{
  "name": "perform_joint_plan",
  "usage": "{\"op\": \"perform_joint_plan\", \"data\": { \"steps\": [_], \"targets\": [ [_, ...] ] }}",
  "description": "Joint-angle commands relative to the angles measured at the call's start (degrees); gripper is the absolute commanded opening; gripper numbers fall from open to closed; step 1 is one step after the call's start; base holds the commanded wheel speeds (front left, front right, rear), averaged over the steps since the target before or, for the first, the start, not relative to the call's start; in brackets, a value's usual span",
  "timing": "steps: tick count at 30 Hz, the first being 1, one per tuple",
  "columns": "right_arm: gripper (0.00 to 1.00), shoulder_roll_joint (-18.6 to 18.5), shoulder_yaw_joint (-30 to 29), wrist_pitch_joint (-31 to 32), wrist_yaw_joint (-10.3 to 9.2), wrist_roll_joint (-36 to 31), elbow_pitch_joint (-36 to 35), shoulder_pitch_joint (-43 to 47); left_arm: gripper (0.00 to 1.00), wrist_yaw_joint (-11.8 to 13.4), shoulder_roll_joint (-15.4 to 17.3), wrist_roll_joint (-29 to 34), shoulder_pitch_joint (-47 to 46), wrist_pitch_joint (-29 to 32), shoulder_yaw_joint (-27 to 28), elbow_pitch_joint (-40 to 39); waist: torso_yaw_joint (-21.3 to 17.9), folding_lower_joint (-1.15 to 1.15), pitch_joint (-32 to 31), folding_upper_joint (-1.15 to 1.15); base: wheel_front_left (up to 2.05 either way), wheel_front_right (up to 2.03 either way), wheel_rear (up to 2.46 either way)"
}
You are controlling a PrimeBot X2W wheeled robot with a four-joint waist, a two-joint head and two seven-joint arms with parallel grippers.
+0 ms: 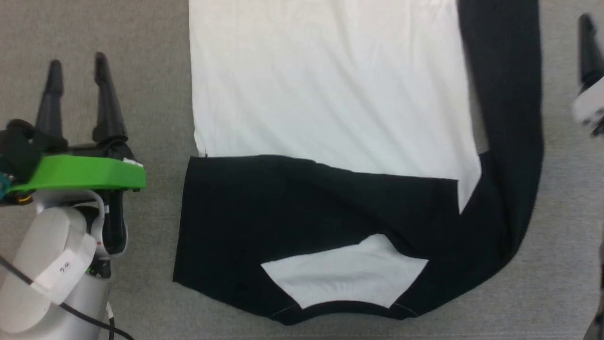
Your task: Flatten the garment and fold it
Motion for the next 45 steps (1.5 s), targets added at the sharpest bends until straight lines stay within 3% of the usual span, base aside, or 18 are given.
{"op": "perform_joint_plan", "data": {
  "steps": [1,11,23,24,25,26,27,37,45],
  "targets": [
    [1.0,-1.05,-1.05,1.4,-0.09,-0.19,2.01,-3.29,1.0,-0.59,-0.85,1.79,1.28,-0.21,1.35,-1.51,3.61,0.0,6.26,0.0,0.0,0.0,0.0],
    [1.0,-4.3,-9.41,10.19,-0.09,-2.35,11.36,-18.92,1.0,-3.97,-7.35,8.66,1.23,-0.21,7.33,-6.11,7.63,0.0,15.53,0.0,0.0,0.0,0.0],
    [1.0,-4.29,-14.86,22.82,-0.09,-9.62,11.25,-26.41,1.0,-9.81,-12.52,13.66,-1.22,-0.21,11.13,-6.86,8.83,0.0,20.12,0.0,0.0,0.0,0.0],
    [0.56,-4.04,-15.33,24.08,-0.09,-10.2,10.89,-26.6,1.0,-10.25,-12.88,13.99,-1.3,-0.21,11.38,-6.75,8.78,0.0,20.16,0.0,0.0,0.0,0.0],
    [0.4,-3.9,-15.56,24.94,-0.09,-10.7,10.49,-26.62,1.0,-10.59,-13.17,14.24,-1.37,-0.21,11.58,-6.64,8.72,0.0,20.14,0.0,0.0,0.0,0.0],
    [0.06,-3.81,-15.5,25.81,-0.09,-11.18,9.95,-26.48,1.0,-10.98,-13.53,14.54,-1.42,-0.21,11.84,-6.45,8.64,0.0,20.04,0.0,0.0,0.0,0.0],
    [0.0,-3.78,-15.48,26.34,-0.09,-11.47,9.5,-26.23,1.0,-11.28,-13.79,14.78,-1.42,-0.21,12.03,-6.26,8.54,0.0,19.9,0.0,0.0,0.0,0.0],
    [0.0,-6.43,-14.49,19.75,-0.09,-10.45,4.39,-18.98,1.0,-14.5,-15.66,17.05,0.4,-0.21,13.89,-2.95,5.53,0.0,13.1,0.0,0.0,0.0,0.0],
    [0.0,-11.89,-14.6,13.09,-0.09,-6.64,4.34,-9.99,1.0,-15.57,-16.16,19.23,4.81,-0.21,13.84,1.02,1.62,0.0,2.74,0.0,0.0,0.0,0.0]
  ]
}}
